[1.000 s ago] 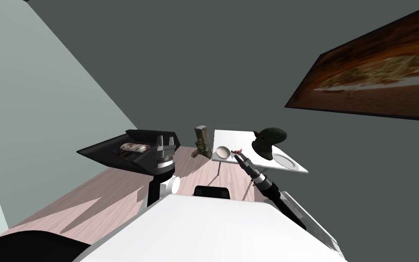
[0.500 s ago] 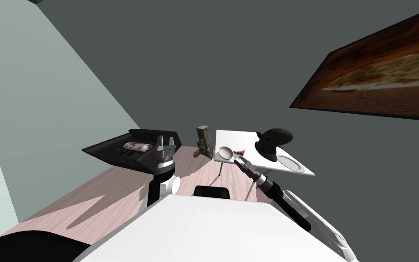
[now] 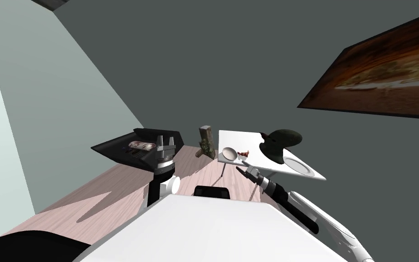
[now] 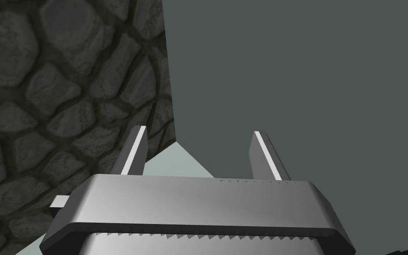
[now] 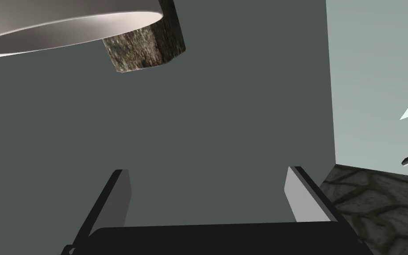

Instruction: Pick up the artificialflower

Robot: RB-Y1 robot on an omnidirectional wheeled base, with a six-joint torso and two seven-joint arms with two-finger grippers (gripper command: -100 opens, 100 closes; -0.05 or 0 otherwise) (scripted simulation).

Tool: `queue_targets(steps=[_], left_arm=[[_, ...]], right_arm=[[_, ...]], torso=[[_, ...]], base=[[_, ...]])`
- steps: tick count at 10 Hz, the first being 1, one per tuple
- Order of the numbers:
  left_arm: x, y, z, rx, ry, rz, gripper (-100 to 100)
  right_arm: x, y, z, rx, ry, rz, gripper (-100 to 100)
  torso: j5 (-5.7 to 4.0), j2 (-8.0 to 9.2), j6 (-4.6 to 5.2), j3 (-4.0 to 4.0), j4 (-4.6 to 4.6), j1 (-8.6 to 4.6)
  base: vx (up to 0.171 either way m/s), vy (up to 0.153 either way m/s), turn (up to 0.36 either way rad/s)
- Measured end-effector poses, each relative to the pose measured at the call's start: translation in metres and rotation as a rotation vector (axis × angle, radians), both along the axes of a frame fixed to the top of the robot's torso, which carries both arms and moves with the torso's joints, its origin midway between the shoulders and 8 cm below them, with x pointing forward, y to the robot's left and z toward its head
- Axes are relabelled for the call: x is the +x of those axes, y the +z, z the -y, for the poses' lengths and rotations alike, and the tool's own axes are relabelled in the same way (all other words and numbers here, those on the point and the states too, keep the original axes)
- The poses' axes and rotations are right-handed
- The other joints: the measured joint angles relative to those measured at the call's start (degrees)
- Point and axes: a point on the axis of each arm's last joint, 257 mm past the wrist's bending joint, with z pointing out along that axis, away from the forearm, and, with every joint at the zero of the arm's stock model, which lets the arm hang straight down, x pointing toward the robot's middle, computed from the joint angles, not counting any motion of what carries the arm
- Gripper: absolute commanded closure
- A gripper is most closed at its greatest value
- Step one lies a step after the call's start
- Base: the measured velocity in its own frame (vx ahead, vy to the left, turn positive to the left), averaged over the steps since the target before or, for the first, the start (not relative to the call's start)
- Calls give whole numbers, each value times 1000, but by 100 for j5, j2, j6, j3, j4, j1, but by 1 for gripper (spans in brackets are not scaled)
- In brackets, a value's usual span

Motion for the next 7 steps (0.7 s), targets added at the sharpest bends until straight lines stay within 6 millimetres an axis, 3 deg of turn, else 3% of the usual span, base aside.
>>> queue_targets(steps=[3, 7], left_arm=[[0, 0, 0, 0, 0, 0, 0], [0, 0, 0, 0, 0, 0, 0]], right_arm=[[-8, -21, 25, -121, 18, -39, -100], [-18, -59, 80, -342, 54, -101, -100]], torso=[[-1, 1, 1, 1, 0, -7], [1, -1, 1, 0, 0, 1]], base=[[12, 62, 65], [15, 76, 70]])
